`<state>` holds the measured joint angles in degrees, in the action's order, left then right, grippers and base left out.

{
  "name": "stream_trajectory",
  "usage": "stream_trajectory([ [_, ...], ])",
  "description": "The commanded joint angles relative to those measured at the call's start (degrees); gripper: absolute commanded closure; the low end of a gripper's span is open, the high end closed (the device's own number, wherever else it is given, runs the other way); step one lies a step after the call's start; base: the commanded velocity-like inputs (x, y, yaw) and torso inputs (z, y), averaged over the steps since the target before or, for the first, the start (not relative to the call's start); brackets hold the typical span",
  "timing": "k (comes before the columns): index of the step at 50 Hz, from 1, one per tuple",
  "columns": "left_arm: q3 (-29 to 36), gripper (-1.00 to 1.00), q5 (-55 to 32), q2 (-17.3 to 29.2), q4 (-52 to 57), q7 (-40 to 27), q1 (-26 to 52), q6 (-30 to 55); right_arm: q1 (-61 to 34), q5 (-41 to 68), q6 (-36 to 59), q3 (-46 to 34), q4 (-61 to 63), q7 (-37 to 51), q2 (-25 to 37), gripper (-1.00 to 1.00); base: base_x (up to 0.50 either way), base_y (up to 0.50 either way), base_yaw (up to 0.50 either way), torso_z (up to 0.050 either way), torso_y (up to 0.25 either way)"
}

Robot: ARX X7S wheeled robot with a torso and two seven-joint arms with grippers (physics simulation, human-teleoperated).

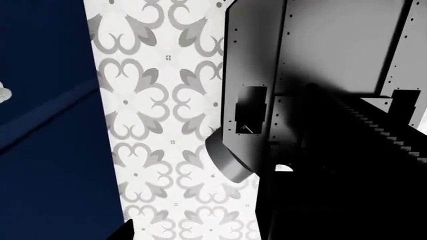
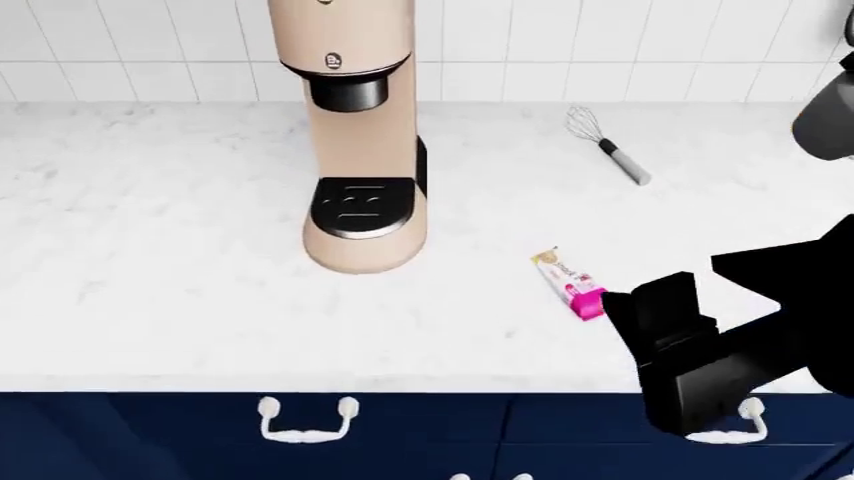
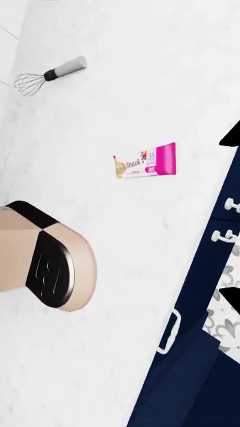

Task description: Pick the cereal and bar from the counter and place them in the cabinets closest to them.

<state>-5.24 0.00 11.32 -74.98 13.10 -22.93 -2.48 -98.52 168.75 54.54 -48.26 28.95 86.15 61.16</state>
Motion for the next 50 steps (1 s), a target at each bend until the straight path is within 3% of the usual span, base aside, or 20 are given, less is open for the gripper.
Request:
stream_trajectory([
  [1,0.0,-1.0,0.0,0.0,0.0,-0.1,0.0,0.0,-2.3,-2.3,4.1,-0.7,-1.7,-1.7,-0.8,-1.0,0.5,0.22,0.0,0.0,0.01],
  [9,-0.2,-1.0,0.0,0.0,0.0,0.1,0.0,-0.1,-2.5,-3.2,4.0,-0.8,-1.3,-2.8,-0.4,-1.0,0.5,0.29,0.0,0.0,0.001],
  [18,-0.2,-1.0,0.0,0.0,0.0,0.1,0.0,-0.1,-1.7,-4.0,2.5,-1.4,-0.7,-3.6,0.7,-1.0,0.45,-0.23,0.0,0.0,0.002],
  [22,-0.2,-1.0,0.0,0.0,0.0,0.1,0.0,-0.1,-1.2,-5.3,1.3,-0.7,-1.0,-4.9,0.4,-1.0,0.08,-0.5,0.0,0.0,0.005],
  [35,-0.3,-1.0,0.0,0.0,0.0,0.1,0.0,-0.1,-1.6,-5.6,1.7,-1.4,-1.1,-5.5,0.6,-1.0,0.0,0.0,0.0,0.0,0.0],
  [42,-0.3,-1.0,0.0,0.0,0.0,0.1,0.0,-0.1,-1.4,-6.0,1.8,-1.3,-0.7,-6.6,0.7,-1.0,0.5,-0.05,0.0,0.0,0.0],
  [50,-0.3,-1.0,0.0,0.0,0.0,0.0,0.0,-0.1,-1.1,-6.7,1.6,-1.8,-1.1,-6.9,0.8,-1.0,0.0,0.0,0.0,0.0,0.002],
])
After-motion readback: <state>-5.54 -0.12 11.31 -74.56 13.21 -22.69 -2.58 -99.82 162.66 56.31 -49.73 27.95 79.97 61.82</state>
